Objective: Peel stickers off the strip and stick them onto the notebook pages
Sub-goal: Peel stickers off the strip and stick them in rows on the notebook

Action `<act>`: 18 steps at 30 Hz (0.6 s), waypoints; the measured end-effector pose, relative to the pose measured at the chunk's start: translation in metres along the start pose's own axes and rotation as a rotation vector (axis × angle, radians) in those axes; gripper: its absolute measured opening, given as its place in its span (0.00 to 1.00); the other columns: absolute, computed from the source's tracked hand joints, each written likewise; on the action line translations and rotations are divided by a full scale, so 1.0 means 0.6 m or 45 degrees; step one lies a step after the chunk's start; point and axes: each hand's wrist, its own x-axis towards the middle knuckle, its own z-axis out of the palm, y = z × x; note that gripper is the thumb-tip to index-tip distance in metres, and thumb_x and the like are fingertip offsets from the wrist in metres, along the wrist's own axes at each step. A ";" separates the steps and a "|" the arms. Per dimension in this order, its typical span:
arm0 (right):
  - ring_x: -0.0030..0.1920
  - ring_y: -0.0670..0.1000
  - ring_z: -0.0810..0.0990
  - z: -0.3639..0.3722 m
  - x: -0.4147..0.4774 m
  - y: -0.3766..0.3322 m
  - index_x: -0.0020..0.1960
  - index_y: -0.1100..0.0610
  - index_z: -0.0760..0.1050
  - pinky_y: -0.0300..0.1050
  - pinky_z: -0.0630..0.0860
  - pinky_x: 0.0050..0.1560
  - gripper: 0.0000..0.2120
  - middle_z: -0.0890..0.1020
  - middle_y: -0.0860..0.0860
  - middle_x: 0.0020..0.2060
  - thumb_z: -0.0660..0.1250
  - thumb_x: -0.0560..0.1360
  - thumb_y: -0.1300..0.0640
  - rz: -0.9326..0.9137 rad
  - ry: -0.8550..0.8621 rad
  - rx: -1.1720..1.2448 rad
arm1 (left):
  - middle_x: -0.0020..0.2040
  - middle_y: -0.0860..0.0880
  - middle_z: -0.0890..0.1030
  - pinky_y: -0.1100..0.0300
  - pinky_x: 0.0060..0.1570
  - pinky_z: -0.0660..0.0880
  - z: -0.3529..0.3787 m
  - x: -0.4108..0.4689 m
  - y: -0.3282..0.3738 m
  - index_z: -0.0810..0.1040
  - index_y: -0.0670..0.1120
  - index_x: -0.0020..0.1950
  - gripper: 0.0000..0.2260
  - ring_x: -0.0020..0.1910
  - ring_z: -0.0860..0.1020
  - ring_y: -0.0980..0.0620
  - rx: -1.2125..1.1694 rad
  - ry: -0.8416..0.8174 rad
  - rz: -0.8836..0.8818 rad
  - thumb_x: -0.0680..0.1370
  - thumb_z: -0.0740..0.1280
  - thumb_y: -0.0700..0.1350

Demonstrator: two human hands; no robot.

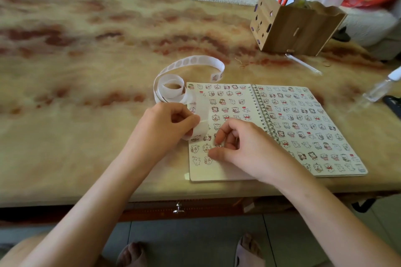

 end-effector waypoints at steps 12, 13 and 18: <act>0.42 0.48 0.82 0.007 0.012 -0.015 0.48 0.58 0.76 0.43 0.79 0.44 0.08 0.84 0.51 0.42 0.73 0.72 0.61 -0.347 0.403 0.764 | 0.31 0.55 0.82 0.68 0.30 0.71 -0.007 0.003 0.017 0.81 0.46 0.39 0.08 0.33 0.80 0.61 -0.496 0.094 0.116 0.77 0.66 0.44; 0.42 0.49 0.82 0.009 0.013 -0.015 0.48 0.58 0.76 0.45 0.80 0.45 0.08 0.84 0.52 0.42 0.73 0.71 0.61 -0.351 0.412 0.780 | 0.31 0.55 0.82 0.68 0.30 0.72 -0.006 0.003 0.018 0.81 0.46 0.39 0.08 0.32 0.80 0.61 -0.524 0.090 0.110 0.77 0.66 0.44; 0.40 0.49 0.81 0.013 0.018 -0.018 0.44 0.56 0.78 0.44 0.79 0.43 0.07 0.83 0.49 0.38 0.74 0.70 0.63 -0.367 0.413 0.812 | 0.33 0.51 0.82 0.69 0.31 0.73 -0.005 0.002 0.019 0.82 0.41 0.42 0.09 0.33 0.79 0.60 -0.581 0.071 0.101 0.78 0.66 0.43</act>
